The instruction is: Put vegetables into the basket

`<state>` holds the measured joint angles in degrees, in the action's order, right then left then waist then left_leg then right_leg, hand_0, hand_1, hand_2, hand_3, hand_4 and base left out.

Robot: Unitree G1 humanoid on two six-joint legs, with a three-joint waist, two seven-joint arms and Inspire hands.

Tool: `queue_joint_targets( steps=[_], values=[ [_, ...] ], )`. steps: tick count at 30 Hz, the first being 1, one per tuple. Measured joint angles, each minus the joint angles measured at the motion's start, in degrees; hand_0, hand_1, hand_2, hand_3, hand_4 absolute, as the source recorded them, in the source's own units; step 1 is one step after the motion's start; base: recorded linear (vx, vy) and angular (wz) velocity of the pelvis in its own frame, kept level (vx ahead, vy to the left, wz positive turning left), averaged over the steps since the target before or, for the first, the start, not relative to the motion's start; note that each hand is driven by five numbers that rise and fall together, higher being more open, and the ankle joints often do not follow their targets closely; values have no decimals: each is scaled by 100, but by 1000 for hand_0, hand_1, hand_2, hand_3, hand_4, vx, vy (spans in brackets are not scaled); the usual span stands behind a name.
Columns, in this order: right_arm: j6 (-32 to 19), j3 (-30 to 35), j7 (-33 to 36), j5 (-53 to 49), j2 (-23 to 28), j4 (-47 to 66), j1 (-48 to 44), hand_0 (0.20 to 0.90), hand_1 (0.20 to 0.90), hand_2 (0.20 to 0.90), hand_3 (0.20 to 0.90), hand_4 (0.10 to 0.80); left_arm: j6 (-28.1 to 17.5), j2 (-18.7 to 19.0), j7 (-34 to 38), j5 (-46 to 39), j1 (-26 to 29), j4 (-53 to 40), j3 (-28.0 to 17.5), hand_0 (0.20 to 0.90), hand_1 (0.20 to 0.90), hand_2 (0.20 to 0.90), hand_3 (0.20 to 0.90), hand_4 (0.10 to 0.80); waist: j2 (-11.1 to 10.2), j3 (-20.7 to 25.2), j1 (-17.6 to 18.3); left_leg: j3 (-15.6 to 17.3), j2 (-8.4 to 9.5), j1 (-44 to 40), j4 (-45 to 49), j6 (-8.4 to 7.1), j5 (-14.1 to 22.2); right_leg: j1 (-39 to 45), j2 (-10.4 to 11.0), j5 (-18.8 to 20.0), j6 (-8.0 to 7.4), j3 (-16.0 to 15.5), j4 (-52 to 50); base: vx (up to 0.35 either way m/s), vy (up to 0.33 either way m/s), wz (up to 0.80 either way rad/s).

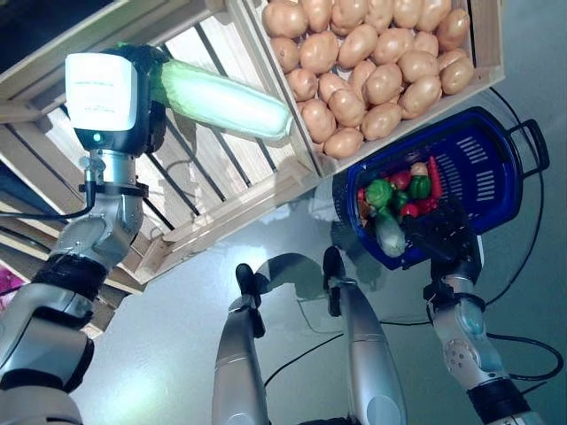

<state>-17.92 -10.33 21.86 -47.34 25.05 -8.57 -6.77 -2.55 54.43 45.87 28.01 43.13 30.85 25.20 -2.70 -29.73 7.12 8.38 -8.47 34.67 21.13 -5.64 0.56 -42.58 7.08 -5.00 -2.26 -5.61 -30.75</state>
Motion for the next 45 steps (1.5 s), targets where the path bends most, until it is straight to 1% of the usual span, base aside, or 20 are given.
queue_joint_targets(
  steps=[2,3,6,9,11,13,15,19,22,25,27,29,31,34,39,41,45],
  values=[
    [0,-11,0,42,-83,-1,22,900,900,900,900,800,-116,-167,-8,-322,-322,-150,-283,300,300,300,300,400,0,0,-7,7,2,-258,-159,-10,-27,250,-8,-1,-2,-23,102,58,-53,-1],
    [2,-25,0,141,-115,-2,27,900,900,900,900,800,-183,-296,-22,-491,-510,-250,-485,300,300,300,300,400,1,-1,-21,5,2,-413,-249,-15,-39,404,-9,-1,-3,-87,181,55,-46,1],
    [2,-122,0,242,-138,2,32,900,900,900,900,800,-320,-586,-106,-981,-831,-387,-723,300,300,300,300,400,3,-2,-58,-33,5,-833,-477,-19,-102,835,-13,-5,-11,-162,353,52,-57,6],
    [2,-141,0,447,-196,29,38,900,900,900,900,800,-478,-1032,-266,-1518,-1217,-570,-1043,300,300,300,300,400,13,-2,-218,-32,24,-1292,-735,-19,-164,1268,-14,-11,-31,-215,512,70,-71,3],
    [2,-136,-4,440,-275,50,36,900,900,900,900,800,-593,-1347,-410,-1829,-1446,-681,-1284,300,300,300,300,400,17,-2,-278,-106,33,-1505,-900,-24,-226,1512,-16,-12,-47,-293,645,73,-69,17],
    [3,-137,-97,441,-323,59,39,900,900,900,900,800,-649,-1700,-663,-2327,-1710,-881,-1424,300,300,300,300,400,22,0,-377,-142,39,-1680,-1009,-25,-257,1696,-15,-23,-59,-333,745,48,-65,12],
    [6,-142,-173,444,-337,118,32,900,900,900,900,800,-656,-1984,-960,-2760,-1868,-1013,-1449,300,300,300,300,400,29,2,-503,-171,49,-1740,-1110,-19,-308,1763,-8,-13,-66,-392,800,54,-55,10],
    [97,-158,-351,468,-359,118,-44,900,900,900,900,800,-627,-2367,-1450,-3478,-2092,-1030,-1431,300,300,300,300,400,32,1,-595,-225,49,-1927,-1245,-23,-350,1997,-13,-1,-82,-474,913,77,-56,8],
    [178,-144,-614,468,-332,126,-105,900,900,900,900,800,-522,-2728,-1957,-4146,-2260,-1094,-1398,300,300,300,300,400,44,4,-618,-305,44,-2239,-1388,-19,-354,2409,-28,22,-117,-597,1158,73,-49,12],
    [266,-104,-868,470,-290,241,-177,900,900,900,900,800,-378,-2871,-2288,-4533,-2303,-1237,-1305,300,300,300,300,400,50,8,-647,-321,44,-2334,-1418,-6,-345,2565,-38,44,-147,-621,1280,83,-56,6],
    [489,-109,-1079,468,-283,260,-303,900,900,900,900,800,-179,-2933,-2579,-4835,-2304,-1236,-1199,300,300,300,300,400,63,16,-662,-325,47,-2473,-1480,-2,-343,2730,-44,62,-169,-634,1377,94,-63,3],
    [673,-110,-1242,455,-233,378,-306,900,900,900,900,800,-8,-2956,-2852,-4963,-2353,-1236,-1101,300,300,300,300,400,109,45,-676,-326,46,-2612,-1561,-1,-343,2886,-55,73,-185,-638,1482,91,-56,2],
    [927,-121,-1525,417,-76,557,-296,900,900,900,900,800,123,-2957,-3204,-5088,-2487,-1247,-1017,300,300,300,300,400,172,83,-665,-321,43,-2758,-1630,12,-333,3068,-72,96,-203,-672,1619,43,-37,1],
    [1129,-134,-1769,412,96,697,-312,900,900,900,900,800,217,-2951,-3452,-5123,-2537,-1247,-830,300,300,300,300,400,236,121,-671,-327,44,-2817,-1677,13,-333,3163,-82,136,-222,-705,1733,24,-35,3],
    [1575,-217,-2140,359,294,709,-500,900,900,900,900,800,409,-2943,-3881,-5132,-2527,-1235,-649,300,300,300,300,400,241,125,-711,-326,45,-2852,-1680,15,-331,3236,-90,167,-228,-717,1805,4,-8,1],
    [1760,-366,-2270,359,439,716,-611,900,900,900,900,800,513,-2935,-4069,-5124,-2518,-1199,-537,300,300,300,300,400,241,126,-717,-324,42,-2894,-1681,16,-332,3301,-101,207,-227,-718,1869,0,0,0],
    [2028,-508,-2453,354,489,721,-663,900,900,900,900,800,644,-2912,-4475,-4985,-2540,-967,-281,300,300,300,300,400,238,215,-749,-310,40,-3016,-1717,22,-328,3430,-107,230,-234,-713,1956,0,1,-1]
  ],
)
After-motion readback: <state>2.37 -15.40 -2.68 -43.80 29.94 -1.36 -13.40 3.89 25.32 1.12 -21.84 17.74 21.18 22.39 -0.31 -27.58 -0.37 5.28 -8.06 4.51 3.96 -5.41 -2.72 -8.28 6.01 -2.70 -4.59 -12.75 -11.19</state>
